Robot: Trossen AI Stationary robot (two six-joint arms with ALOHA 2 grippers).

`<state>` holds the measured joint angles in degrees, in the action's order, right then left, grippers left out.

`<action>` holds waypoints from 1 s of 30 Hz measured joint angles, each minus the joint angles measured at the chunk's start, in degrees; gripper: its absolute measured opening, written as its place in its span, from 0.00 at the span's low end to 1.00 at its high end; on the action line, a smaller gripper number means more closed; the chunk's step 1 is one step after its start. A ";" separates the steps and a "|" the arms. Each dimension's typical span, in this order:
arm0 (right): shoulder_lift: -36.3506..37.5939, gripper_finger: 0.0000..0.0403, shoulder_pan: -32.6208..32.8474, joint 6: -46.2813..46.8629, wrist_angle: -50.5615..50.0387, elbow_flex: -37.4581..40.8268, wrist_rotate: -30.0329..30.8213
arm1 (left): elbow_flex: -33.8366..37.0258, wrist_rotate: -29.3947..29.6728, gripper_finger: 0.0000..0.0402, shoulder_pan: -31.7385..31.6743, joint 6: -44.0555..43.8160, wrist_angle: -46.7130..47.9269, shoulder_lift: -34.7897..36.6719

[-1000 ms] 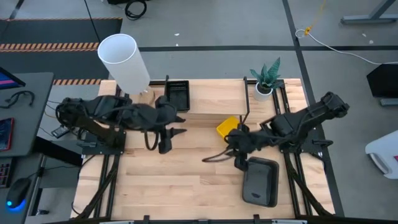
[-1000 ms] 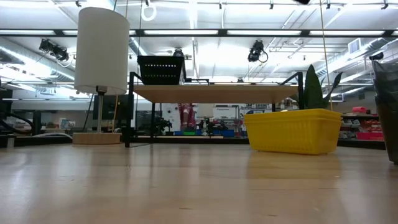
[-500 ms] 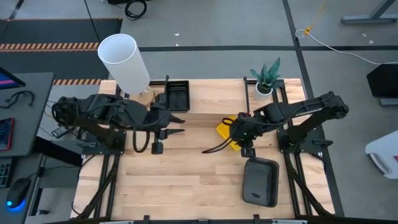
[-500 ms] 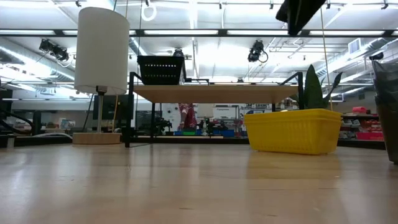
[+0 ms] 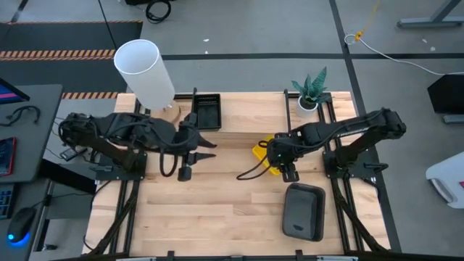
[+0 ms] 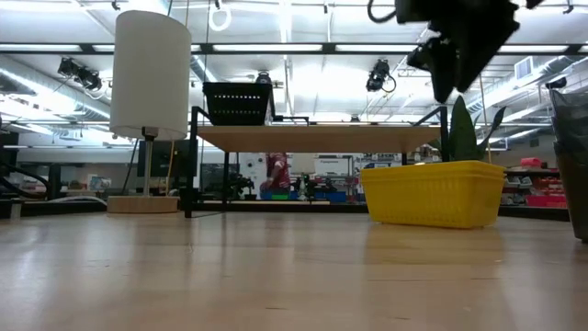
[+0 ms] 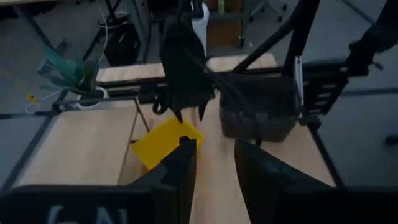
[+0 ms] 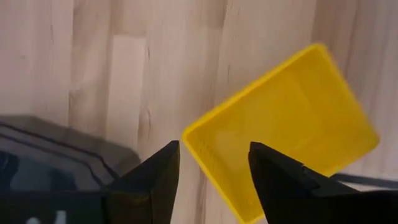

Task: Stack baskets on shelf by color
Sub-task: Put the stacked yellow bin on the shelf

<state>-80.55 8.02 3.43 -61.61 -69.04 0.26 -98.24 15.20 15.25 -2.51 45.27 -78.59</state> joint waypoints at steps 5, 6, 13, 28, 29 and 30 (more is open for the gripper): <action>-0.02 0.49 -1.06 -0.99 -0.23 2.15 -1.64 | 6.45 0.17 0.29 -0.35 -2.74 -5.26 2.99; -0.02 0.49 -1.10 -1.17 -0.39 2.30 -1.67 | 7.68 0.21 0.29 -0.35 -3.10 -5.80 3.66; -1.82 0.49 -1.79 -2.75 -0.73 2.41 -2.03 | 14.65 0.30 0.29 -0.35 -3.84 -12.51 8.84; -11.70 0.49 -0.64 -14.31 -1.84 2.39 -2.40 | 25.58 1.10 0.29 -0.99 -5.84 -26.92 22.16; -11.90 0.49 -0.52 -15.11 -2.02 2.40 -2.34 | 25.99 1.11 0.29 -0.99 -5.88 -27.47 22.98; -12.19 0.49 -0.41 -15.88 -2.30 2.41 -2.36 | 26.58 1.11 0.29 -0.90 -5.91 -27.99 23.78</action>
<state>-92.74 7.61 -12.45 -63.91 -66.63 -2.10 -71.65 16.31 14.35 -8.43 17.27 -54.81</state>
